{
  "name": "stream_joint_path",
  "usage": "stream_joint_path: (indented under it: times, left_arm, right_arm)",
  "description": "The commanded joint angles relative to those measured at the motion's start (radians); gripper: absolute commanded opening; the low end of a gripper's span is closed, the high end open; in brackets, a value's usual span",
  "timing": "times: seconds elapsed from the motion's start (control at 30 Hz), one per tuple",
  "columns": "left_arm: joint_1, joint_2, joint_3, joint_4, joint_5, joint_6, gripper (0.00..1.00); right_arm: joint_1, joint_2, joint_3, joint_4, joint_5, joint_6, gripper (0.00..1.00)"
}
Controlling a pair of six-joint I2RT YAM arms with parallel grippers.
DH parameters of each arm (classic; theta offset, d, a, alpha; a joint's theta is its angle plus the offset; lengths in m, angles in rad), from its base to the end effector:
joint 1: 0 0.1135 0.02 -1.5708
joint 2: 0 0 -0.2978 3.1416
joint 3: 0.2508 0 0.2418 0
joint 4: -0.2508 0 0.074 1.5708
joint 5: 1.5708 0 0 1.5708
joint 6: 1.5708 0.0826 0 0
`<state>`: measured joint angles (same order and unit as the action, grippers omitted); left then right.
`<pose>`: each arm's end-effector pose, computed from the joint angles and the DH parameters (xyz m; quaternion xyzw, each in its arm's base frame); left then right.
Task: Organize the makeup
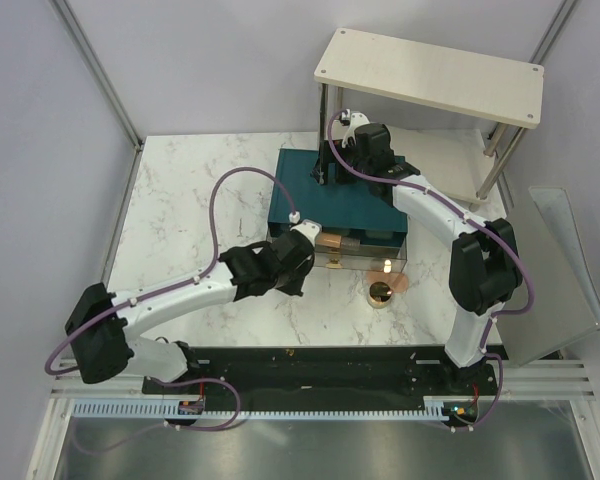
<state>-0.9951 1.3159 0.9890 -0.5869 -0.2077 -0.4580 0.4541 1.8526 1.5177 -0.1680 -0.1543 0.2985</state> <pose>0.1670 -0.2261 0.2607 0.2176 0.9166 -0.1398 0.3050 0.4259 0.2220 0.3042 -0.1058 0.8526 0.2482 0.4475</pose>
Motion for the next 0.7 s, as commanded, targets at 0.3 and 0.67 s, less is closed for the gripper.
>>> stream_joint_path:
  times: [0.3, 0.67]
  left_arm:
    - [-0.002, 0.282, 0.195, 0.139, -0.22, -0.062, 0.02]
    - [0.001, 0.42, 0.365, 0.2, -0.404, 0.096, 0.02]
  right_arm:
    - [0.008, 0.103, -0.07, -0.266, -0.024, 0.025, 0.92]
    - [0.008, 0.115, -0.068, -0.268, -0.027, 0.027, 0.92]
